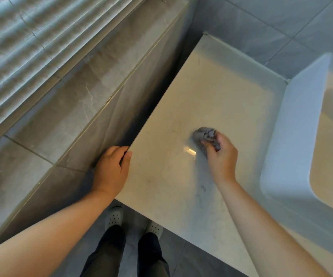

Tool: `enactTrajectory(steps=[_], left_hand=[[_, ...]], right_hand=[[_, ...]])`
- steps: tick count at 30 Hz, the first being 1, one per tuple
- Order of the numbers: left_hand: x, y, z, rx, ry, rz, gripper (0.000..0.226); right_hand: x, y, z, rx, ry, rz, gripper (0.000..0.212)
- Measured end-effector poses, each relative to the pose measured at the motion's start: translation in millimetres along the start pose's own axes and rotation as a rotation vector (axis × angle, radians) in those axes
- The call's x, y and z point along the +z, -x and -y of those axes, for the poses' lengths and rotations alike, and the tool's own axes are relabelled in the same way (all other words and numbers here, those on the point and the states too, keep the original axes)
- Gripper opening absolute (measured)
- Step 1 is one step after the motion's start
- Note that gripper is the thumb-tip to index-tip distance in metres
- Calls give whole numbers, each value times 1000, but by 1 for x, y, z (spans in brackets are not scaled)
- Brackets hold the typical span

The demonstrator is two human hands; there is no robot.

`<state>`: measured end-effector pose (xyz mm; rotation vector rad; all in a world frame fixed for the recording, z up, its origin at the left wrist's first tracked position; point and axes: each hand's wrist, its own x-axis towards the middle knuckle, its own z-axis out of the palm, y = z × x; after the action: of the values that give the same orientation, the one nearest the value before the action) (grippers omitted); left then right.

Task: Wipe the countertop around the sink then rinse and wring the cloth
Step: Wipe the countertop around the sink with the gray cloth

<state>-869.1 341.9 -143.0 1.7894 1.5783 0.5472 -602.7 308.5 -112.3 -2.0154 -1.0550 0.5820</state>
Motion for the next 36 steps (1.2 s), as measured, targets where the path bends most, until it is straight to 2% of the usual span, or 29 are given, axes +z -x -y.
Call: enactTrajectory(steps=[4, 7, 9, 12, 14, 20, 28, 32, 34, 36], left_hand=[[-6, 3, -6, 28, 2, 26, 35], [-11, 14, -16, 112, -55, 30, 37], [-12, 23, -22, 152, -64, 57, 40], [-9, 29, -28, 270, -125, 118, 39], [-5, 31, -35, 368, -186, 180, 43], [12, 36, -56, 488, -326, 258, 48], [20, 35, -53, 499, -513, 310, 53], [21, 36, -53, 508, -568, 323, 57], [20, 36, -55, 500, -576, 324, 58], [20, 37, -57, 489, -569, 322, 58]], right_hand=[[4, 63, 7, -16, -65, 164, 26], [-7, 82, 21, 70, -110, 324, 25], [-22, 75, 26, 68, -158, 239, 19], [-48, 33, 22, 25, -134, -46, 17], [-61, 0, 10, 37, -97, -128, 16], [-61, -26, -28, 111, 71, -93, 26], [-39, 88, -22, 28, -6, 76, 29], [-47, 106, -6, 168, -189, 209, 24], [-58, 100, -3, 170, -224, 137, 24], [-72, 81, -6, 128, -172, -33, 21]])
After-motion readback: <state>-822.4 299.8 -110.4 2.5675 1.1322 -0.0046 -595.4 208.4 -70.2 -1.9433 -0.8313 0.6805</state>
